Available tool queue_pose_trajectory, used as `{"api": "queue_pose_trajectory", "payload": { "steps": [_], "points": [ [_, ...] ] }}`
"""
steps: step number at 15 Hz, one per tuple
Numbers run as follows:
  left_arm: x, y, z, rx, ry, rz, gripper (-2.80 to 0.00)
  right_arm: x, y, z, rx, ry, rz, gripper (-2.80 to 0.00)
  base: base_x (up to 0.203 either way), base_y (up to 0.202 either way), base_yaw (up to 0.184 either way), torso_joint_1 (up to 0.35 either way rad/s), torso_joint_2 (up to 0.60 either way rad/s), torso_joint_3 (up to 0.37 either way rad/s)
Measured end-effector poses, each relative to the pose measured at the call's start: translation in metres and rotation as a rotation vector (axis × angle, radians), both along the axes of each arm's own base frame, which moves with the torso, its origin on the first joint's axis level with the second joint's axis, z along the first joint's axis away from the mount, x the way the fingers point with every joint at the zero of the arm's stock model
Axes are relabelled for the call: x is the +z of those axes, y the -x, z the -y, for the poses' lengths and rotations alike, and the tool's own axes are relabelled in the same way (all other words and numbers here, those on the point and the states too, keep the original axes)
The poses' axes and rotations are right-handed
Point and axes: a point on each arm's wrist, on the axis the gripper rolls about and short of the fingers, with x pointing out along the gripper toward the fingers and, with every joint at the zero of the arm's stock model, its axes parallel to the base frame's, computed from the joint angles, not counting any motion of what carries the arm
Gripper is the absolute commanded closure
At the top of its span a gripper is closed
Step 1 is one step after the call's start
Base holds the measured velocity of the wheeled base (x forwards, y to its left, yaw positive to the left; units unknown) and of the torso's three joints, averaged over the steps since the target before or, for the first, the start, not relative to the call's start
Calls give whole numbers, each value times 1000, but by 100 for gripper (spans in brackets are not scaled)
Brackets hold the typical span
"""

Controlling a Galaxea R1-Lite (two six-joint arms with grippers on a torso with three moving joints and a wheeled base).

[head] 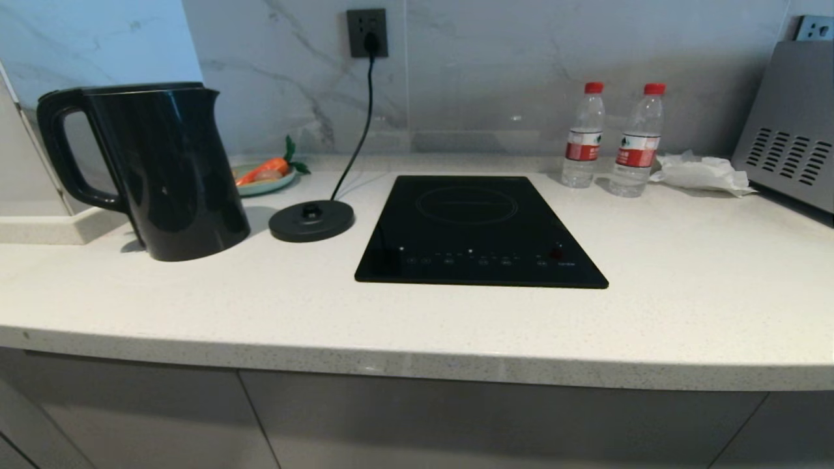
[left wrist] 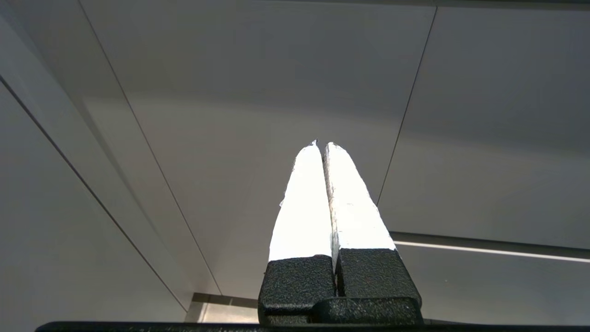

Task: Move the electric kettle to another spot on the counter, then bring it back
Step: Grab the kettle

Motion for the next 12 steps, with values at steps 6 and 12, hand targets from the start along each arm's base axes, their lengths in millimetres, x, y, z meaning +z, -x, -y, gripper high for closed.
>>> {"api": "queue_pose_trajectory", "payload": {
  "steps": [6, 12],
  "points": [
    [0, 0, 0, 0, 0, 0, 0, 0, 0, 0, -1, -7, 1, 0, 0, 0, 0, 0, 0, 0],
    [0, 0, 0, 0, 0, 0, 0, 0, 0, 0, -1, -7, 1, 0, 0, 0, 0, 0, 0, 0]
  ]
}}
